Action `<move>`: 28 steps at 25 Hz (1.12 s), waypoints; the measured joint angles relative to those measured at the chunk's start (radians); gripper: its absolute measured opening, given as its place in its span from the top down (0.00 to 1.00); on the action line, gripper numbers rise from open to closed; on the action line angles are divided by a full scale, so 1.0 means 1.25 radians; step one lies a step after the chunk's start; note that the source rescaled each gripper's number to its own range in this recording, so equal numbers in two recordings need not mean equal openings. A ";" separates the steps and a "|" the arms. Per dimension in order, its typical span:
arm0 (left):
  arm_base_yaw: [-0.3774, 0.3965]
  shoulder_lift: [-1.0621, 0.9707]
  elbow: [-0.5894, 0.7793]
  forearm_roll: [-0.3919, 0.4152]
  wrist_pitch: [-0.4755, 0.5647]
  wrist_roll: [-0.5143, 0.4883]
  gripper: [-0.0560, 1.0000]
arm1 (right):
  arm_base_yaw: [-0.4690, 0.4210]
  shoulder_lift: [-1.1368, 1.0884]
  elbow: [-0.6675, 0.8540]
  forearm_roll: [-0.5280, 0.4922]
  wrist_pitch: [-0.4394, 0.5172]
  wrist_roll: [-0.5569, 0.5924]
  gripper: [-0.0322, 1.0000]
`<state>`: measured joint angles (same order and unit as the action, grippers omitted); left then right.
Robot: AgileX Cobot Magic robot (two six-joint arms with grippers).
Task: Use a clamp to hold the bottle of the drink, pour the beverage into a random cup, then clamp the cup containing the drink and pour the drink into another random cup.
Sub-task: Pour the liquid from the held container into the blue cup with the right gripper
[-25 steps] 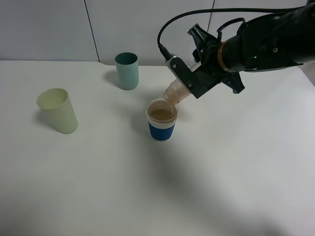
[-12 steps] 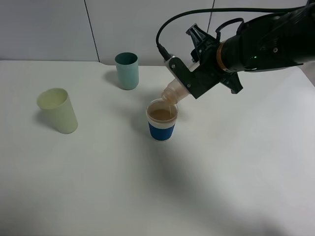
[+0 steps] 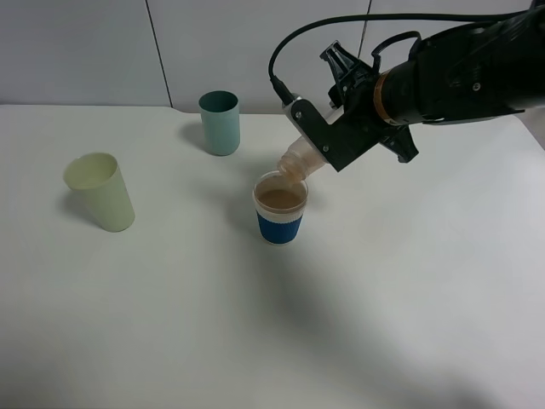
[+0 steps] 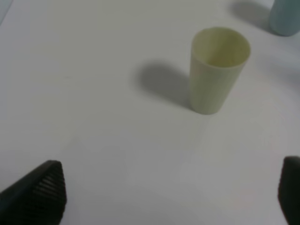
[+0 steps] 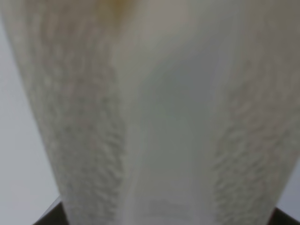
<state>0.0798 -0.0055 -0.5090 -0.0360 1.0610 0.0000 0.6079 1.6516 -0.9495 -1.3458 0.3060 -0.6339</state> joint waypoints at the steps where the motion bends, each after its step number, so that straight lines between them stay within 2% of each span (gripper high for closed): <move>1: 0.000 0.000 0.000 0.000 0.000 0.000 0.31 | 0.000 0.000 0.000 -0.001 -0.001 0.000 0.97; 14: 0.000 0.000 0.000 0.000 0.000 0.000 0.31 | 0.000 0.000 -0.043 -0.006 -0.005 0.000 0.97; 28: 0.000 0.000 0.000 0.000 0.000 0.000 0.31 | 0.000 0.000 -0.047 -0.006 -0.006 -0.085 0.97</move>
<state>0.0798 -0.0055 -0.5090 -0.0360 1.0610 0.0000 0.6079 1.6516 -1.0079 -1.3529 0.2988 -0.7402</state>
